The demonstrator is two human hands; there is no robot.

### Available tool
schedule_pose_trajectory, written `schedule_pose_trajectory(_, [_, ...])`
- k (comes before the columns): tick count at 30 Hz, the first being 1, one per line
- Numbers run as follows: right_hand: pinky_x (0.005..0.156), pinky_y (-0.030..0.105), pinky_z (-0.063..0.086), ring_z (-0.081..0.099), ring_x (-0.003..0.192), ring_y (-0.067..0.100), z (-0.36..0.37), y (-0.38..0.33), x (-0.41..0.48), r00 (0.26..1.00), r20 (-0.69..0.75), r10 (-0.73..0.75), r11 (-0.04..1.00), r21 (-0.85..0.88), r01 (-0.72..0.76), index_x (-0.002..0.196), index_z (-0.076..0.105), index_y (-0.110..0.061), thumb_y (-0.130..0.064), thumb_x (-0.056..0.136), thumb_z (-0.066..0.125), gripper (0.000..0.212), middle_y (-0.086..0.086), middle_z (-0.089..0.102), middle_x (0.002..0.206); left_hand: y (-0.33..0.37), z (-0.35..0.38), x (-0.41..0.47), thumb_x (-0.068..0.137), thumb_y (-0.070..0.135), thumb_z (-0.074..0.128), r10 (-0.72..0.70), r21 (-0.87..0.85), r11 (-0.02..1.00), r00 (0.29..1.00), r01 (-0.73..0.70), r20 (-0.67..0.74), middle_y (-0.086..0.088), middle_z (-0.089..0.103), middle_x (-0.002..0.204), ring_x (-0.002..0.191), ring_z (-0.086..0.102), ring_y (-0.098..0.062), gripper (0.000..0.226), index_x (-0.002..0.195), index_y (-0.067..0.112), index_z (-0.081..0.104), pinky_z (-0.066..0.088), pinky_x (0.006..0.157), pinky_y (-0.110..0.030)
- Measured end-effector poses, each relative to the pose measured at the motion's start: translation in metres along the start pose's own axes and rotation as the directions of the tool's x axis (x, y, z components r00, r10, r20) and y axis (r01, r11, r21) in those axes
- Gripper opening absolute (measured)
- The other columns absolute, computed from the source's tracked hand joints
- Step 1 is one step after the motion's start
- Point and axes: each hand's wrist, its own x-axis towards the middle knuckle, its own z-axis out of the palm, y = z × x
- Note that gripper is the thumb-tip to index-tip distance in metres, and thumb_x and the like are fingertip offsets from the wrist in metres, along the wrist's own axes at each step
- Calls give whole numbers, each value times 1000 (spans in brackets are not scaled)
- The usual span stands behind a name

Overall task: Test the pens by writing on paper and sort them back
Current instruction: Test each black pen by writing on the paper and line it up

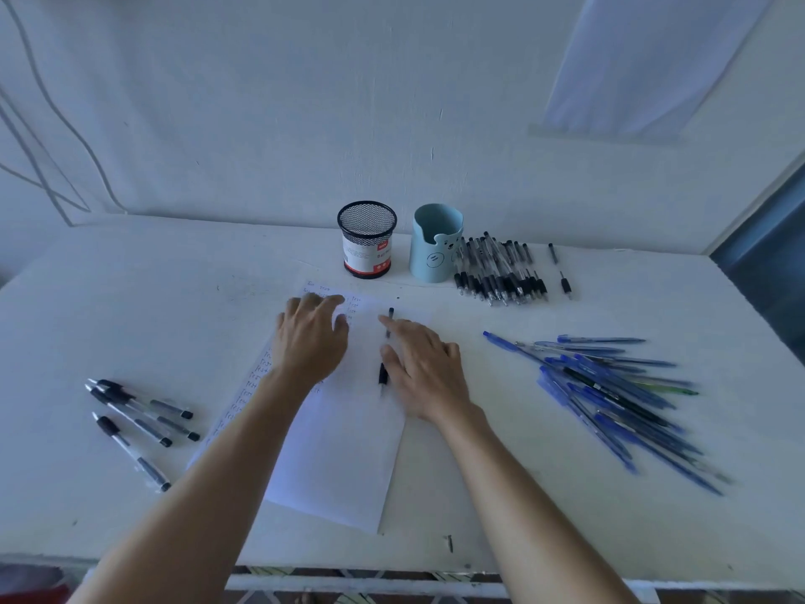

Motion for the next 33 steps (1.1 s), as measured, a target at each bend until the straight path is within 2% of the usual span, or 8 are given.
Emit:
schedule_pose_trajectory(4, [105,40,23,24,143,11,1,-3,4,998,48,44,996,-83,-39,139,43,-48,-56,100,35,41,-10,32,153,-13,5,-1,103,50,31,-1,191,981,987,-30,162,-4,18,165,152,5,-29,58,157,30,23,8,120,-44])
schedule_pose_trajectory(7, [107,39,23,26,142,10,3,-5,7,996,20,86,996,2,-86,133,52,-42,-51,92,53,42,-10,38,151,-17,10,1,102,57,20,-14,230,972,968,-45,252,-2,5,168,154,-2,-26,64,159,31,10,-1,123,-44])
schedule_pose_trajectory(12, [94,29,29,47,124,11,3,-7,10,981,-90,171,974,162,-155,120,64,-33,-29,83,64,37,-11,63,123,-17,10,0,101,58,21,-6,243,969,974,-51,227,-2,8,167,153,2,-27,64,159,31,12,1,123,-45])
schedule_pose_trajectory(15, [90,30,46,62,107,19,1,-4,10,960,-140,242,938,287,-195,108,71,-24,-8,79,59,34,-2,73,101,-16,9,-1,101,57,23,6,240,969,977,-59,214,-3,11,167,153,4,-27,64,158,30,15,3,123,-46])
schedule_pose_trajectory(22, [75,1,43,69,87,6,-30,23,14,871,-348,347,831,545,-114,104,73,-13,4,78,64,32,-5,75,97,-15,9,0,101,56,24,9,234,970,979,-58,206,-3,12,166,153,4,-28,63,157,29,17,3,123,-47])
schedule_pose_trajectory(28, [72,-7,33,71,86,16,-61,63,46,741,-521,424,868,467,-168,110,75,-8,1,85,62,30,6,76,102,-14,9,2,101,55,27,18,224,973,981,-61,191,-5,16,165,152,6,-28,61,156,28,21,4,122,-47])
schedule_pose_trajectory(30, [78,-5,34,72,96,22,-68,76,62,736,-528,424,883,420,-208,113,74,-6,1,87,60,30,10,75,107,-14,11,4,100,55,28,20,226,972,983,-62,184,-4,18,164,151,8,-27,60,154,29,24,6,121,-47])
schedule_pose_trajectory(33, [96,24,46,69,107,28,-79,90,85,745,-525,412,903,345,-256,119,71,-5,1,91,57,32,13,73,114,-14,13,6,96,58,23,20,237,969,983,-63,181,-3,21,162,150,10,-27,62,151,30,26,9,119,-48])
